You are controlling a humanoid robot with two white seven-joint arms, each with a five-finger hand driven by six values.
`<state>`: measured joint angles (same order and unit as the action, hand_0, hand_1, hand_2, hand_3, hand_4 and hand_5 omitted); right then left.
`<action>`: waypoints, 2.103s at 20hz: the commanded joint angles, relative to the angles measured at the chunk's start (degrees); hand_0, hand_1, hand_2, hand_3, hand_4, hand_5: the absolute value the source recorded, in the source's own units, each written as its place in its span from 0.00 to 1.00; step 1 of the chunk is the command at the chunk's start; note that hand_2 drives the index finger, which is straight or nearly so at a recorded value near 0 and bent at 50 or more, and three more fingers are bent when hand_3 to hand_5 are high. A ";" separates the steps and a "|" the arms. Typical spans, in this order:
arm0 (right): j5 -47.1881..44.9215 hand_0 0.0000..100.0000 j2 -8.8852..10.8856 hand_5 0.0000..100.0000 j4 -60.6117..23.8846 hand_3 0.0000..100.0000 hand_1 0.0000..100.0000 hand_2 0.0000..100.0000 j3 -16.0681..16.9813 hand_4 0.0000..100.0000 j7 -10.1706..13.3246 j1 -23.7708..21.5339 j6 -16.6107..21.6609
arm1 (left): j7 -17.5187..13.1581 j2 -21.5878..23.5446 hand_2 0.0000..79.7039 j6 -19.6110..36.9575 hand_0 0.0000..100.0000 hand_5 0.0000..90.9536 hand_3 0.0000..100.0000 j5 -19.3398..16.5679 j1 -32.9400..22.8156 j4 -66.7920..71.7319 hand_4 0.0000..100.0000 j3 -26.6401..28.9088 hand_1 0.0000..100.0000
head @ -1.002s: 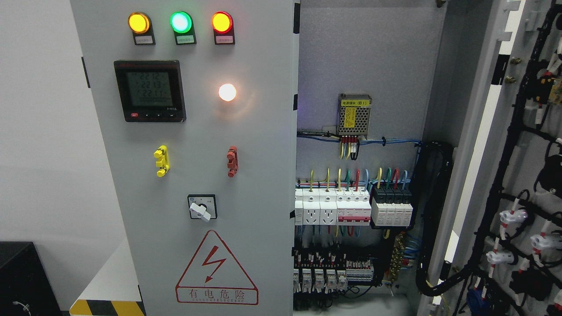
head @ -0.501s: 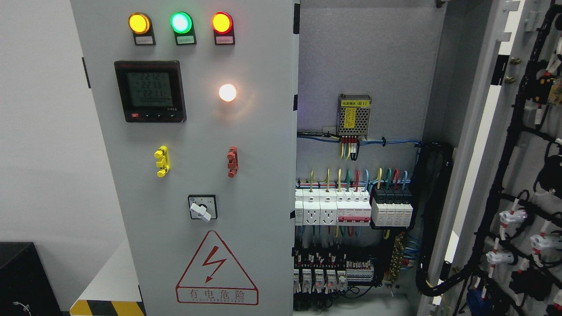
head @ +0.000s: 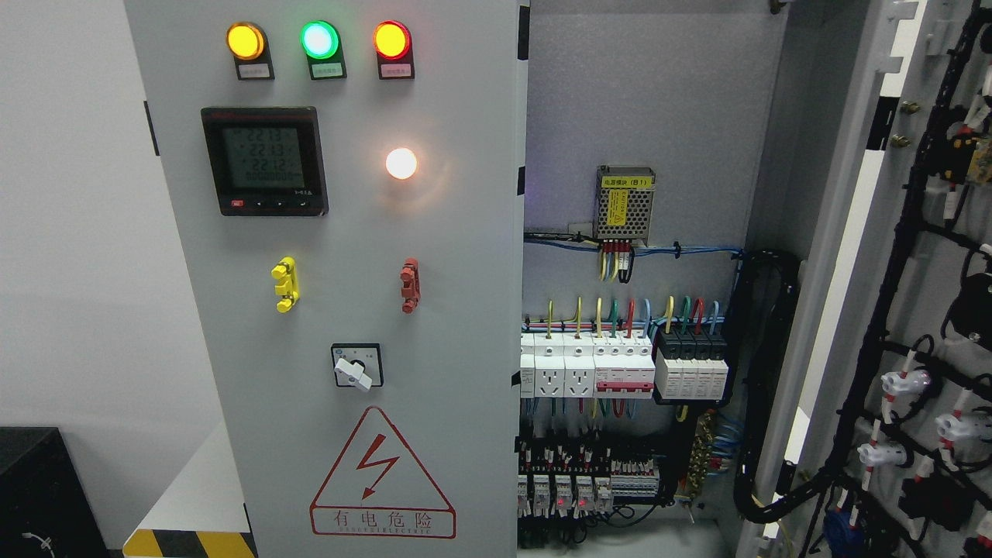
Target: Open door with both hands
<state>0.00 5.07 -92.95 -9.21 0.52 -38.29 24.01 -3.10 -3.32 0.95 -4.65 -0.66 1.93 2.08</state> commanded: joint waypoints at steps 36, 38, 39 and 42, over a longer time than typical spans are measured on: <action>-5.63 0.00 -7.62 0.00 -2.16 0.00 0.00 0.00 -1.60 0.00 0.09 69.13 -30.16 | 0.02 -2.48 0.00 -0.24 0.00 0.00 0.00 0.17 -0.48 0.97 0.00 -0.05 0.00; -5.63 0.00 -7.62 0.00 -1.01 0.00 0.00 0.00 -1.60 0.00 0.00 69.84 -30.34 | 0.02 -2.48 0.00 -0.16 0.00 0.00 0.00 0.17 -0.57 0.88 0.00 -0.05 0.00; -5.71 0.00 -7.62 0.00 -0.66 0.00 0.00 0.00 -1.78 0.00 0.00 70.10 -30.86 | 0.02 -2.48 0.00 -0.24 0.00 0.00 0.00 0.17 -0.49 0.88 0.00 -0.05 0.00; -7.81 0.00 -7.44 0.00 -0.13 0.00 0.00 0.00 -2.22 0.00 -0.08 71.33 -31.48 | 0.02 -2.48 0.00 -0.24 0.00 0.00 0.00 0.17 -0.57 0.88 0.00 -0.05 0.00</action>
<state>-5.94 -0.94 -99.60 -11.53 0.58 29.96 -6.97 -3.10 -5.74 0.70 -4.48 0.00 2.81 2.01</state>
